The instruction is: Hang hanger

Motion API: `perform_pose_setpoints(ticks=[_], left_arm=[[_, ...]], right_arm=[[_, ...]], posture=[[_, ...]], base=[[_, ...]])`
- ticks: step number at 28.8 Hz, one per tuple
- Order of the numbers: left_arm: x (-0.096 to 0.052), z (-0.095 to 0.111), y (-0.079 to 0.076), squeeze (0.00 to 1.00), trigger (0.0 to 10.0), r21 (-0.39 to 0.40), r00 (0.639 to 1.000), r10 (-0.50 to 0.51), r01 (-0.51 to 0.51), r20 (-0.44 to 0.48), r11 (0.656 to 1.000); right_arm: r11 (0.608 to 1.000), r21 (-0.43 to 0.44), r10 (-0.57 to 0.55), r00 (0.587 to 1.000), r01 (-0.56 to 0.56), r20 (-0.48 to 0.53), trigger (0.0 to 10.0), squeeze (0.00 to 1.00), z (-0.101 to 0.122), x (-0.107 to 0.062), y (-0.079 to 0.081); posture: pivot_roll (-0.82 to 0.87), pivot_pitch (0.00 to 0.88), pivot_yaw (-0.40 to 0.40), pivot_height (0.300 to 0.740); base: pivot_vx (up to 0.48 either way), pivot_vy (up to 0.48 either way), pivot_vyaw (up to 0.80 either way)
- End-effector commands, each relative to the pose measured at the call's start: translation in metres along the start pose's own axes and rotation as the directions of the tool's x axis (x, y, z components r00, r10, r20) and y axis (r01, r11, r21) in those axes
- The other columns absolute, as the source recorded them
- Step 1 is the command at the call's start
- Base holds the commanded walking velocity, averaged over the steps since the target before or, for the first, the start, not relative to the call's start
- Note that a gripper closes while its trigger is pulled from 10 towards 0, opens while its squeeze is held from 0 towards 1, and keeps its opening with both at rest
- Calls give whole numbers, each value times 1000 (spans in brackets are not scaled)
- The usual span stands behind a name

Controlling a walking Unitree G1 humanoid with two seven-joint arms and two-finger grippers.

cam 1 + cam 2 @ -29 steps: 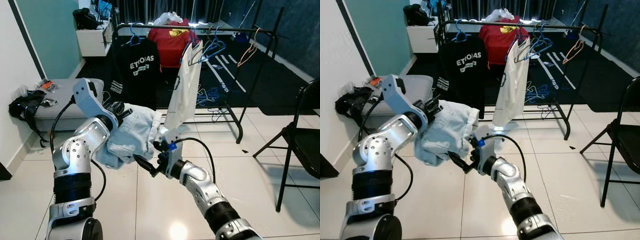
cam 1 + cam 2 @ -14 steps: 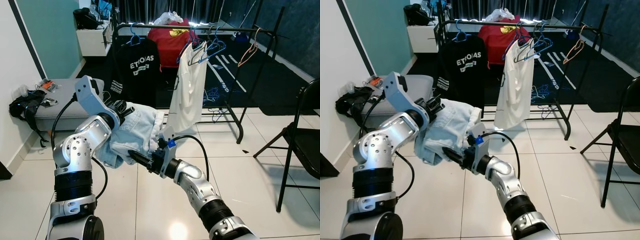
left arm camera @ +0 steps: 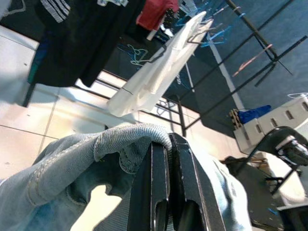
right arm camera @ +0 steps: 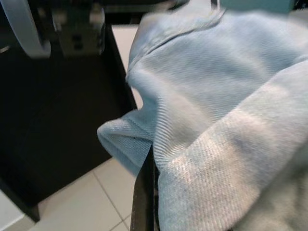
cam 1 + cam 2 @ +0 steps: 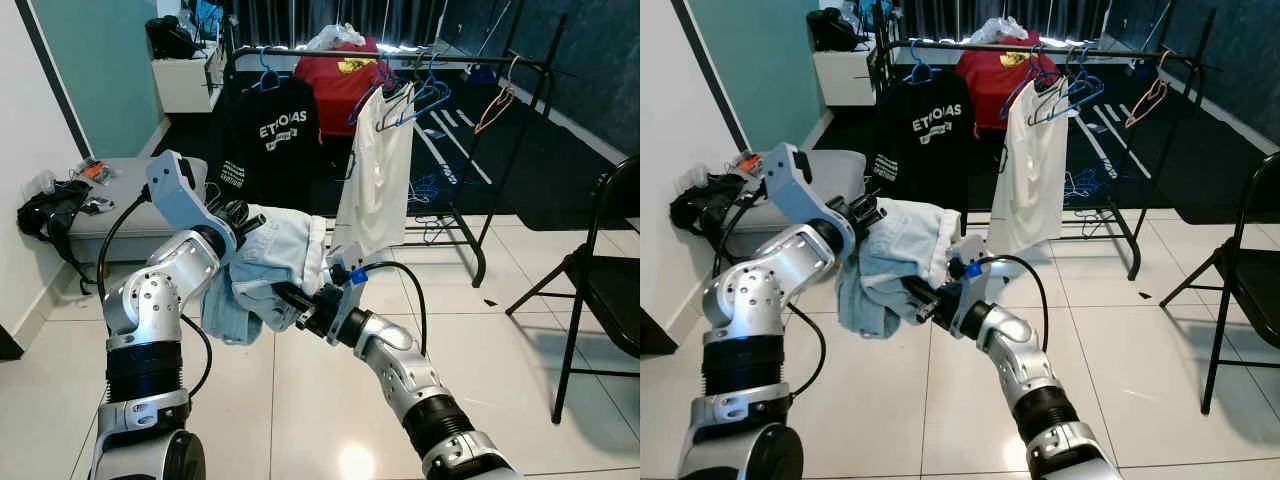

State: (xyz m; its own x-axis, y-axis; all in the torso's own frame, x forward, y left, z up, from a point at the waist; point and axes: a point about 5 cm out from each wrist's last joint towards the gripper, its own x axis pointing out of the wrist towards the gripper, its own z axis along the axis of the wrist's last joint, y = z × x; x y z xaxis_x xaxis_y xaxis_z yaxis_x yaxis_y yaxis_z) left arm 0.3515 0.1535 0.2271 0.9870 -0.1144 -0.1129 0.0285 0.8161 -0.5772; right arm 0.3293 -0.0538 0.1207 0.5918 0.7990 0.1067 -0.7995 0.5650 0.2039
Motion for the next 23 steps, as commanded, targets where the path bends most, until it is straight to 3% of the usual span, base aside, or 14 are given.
perform_pose_setpoints(ticks=[1, 5, 6, 7, 10, 11, 12, 15, 18, 19, 22, 23], left_arm=[[0, 2, 6, 0, 0, 22, 999, 31, -31, 11, 999], [0, 1, 9, 0, 0, 27, 999, 50, -50, 8, 998], [1, 1, 13, 24, 10000, 40, 998, 59, -60, 11, 997], [0, 2, 17, 1000, 10000, 50, 998, 67, -68, 15, 996], [0, 5, 25, 1000, 10000, 92, 995, 97, -100, 30, 991], [-3, 9, 39, 1000, 10000, 145, 986, 160, -165, 48, 976], [-6, 13, 53, 0, 10000, 205, 975, 212, -221, 67, 953], [-17, 24, 80, 0, 10000, 334, 957, 272, -292, 106, 896], [-24, 28, 92, 0, 10000, 382, 953, 280, -302, 113, 873], [-31, 29, 100, 0, 10000, 465, 958, 270, -286, 102, 838], [-32, 29, 102, 0, 10000, 485, 959, 266, -279, 98, 829], [-34, 25, 101, 0, 10000, 543, 970, 233, -232, 68, 807]], right_arm=[[1000, 14, -7, 999, 6, 40, 0, 0, 12, 0, -3], [1000, 18, -8, 999, 7, 52, 0, 0, 16, 0, -4], [1000, 23, -11, 998, 10, 62, 0, 0, 20, 0, -6], [999, 29, -16, 998, 14, 68, 0, 0, 24, 0, -7], [999, 31, -27, 997, 25, 69, 0, 0, 27, 0, -10], [999, 32, -45, 997, 43, 58, 0, 0, 30, 1, -13], [998, 32, -55, 998, 54, 38, 0, 0, 32, 2, -15], [998, 26, -59, 998, 60, -25, 0, 0, 35, 4, -21], [998, 27, -55, 997, 57, -56, 0, 0, 37, 5, -23], [999, 30, -39, 997, 41, -64, 0, 0, 41, 7, -24], [999, 31, -34, 997, 36, -65, 0, 0, 43, 7, -24], [999, 33, -25, 997, 27, -69, 0, 0, 45, 7, -24]], posture=[[65, 0, -10, 740], [64, 0, -12, 740], [63, 0, -12, 740], [60, 0, -13, 740], [58, 0, -14, 740], [55, 0, -16, 740], [53, 0, -18, 740], [56, 0, -32, 740], [58, 0, -40, 740], [58, 0, -40, 740], [58, 0, -40, 740], [57, 0, -46, 740]], base=[[0, 0, 0], [0, 0, 0], [0, 0, 0], [0, 0, 0], [0, 0, 0], [0, 0, 0], [0, 0, 0], [0, 0, 0], [0, 0, 0], [0, 0, 0], [0, 0, 0], [0, 0, 0]])
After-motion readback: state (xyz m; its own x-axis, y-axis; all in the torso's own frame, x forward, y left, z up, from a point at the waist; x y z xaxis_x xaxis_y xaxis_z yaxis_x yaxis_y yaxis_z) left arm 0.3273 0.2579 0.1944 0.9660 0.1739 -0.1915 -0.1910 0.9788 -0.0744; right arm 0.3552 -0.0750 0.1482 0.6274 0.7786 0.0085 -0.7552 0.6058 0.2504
